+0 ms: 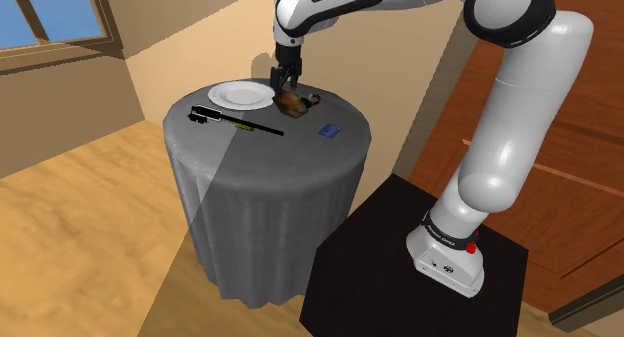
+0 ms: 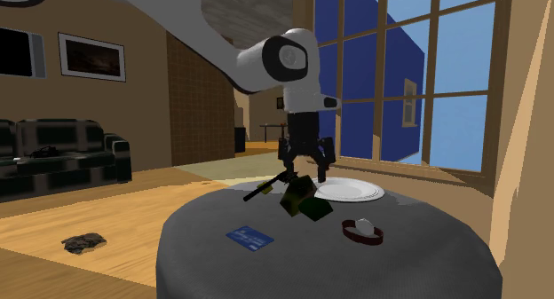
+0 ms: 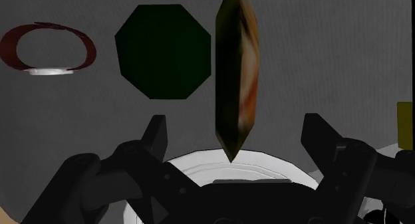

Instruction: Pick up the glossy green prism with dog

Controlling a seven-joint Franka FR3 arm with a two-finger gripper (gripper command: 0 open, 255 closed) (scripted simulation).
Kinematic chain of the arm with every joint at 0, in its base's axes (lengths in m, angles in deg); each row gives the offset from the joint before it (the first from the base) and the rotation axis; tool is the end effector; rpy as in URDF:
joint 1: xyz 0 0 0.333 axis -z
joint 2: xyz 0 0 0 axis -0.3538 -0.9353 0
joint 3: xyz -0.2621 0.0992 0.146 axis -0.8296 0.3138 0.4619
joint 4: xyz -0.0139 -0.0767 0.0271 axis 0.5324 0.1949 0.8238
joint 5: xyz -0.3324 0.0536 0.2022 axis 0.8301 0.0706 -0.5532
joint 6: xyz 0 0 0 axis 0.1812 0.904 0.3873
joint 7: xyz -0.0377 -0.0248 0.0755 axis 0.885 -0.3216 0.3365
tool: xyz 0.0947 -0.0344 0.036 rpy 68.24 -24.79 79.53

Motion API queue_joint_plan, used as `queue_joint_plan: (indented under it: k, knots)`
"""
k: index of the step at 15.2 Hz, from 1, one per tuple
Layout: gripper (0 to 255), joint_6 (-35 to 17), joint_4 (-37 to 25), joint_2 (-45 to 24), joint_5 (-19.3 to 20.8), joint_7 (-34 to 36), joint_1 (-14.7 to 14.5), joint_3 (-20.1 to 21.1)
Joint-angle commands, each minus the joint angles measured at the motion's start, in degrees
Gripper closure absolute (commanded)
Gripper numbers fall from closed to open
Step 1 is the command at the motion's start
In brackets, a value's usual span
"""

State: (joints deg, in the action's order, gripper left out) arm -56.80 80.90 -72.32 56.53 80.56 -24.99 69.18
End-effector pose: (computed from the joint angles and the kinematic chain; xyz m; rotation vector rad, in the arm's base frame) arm 0.6090 0.0521 0.4482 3.0770 0.3677 0.0412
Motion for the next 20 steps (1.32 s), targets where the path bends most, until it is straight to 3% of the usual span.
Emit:
queue_joint_plan:
  k: [1, 4, 5, 14, 20]
  knots:
    - [0, -1.5, 1.2, -0.3, 0.1, 0.1, 0.0, 0.0]
    - [0, -2.6, 2.0, -0.6, 0.1, 0.1, 0.0, 0.0]
    - [255, -2.6, 2.1, -0.5, 0.1, 0.2, 0.0, 0.0]
    - [255, -2.6, 2.0, -0.6, 0.1, 0.1, 0.0, 0.0]
    - [255, 1.7, -1.1, 0.6, 0.0, -0.1, 0.0, 0.0]
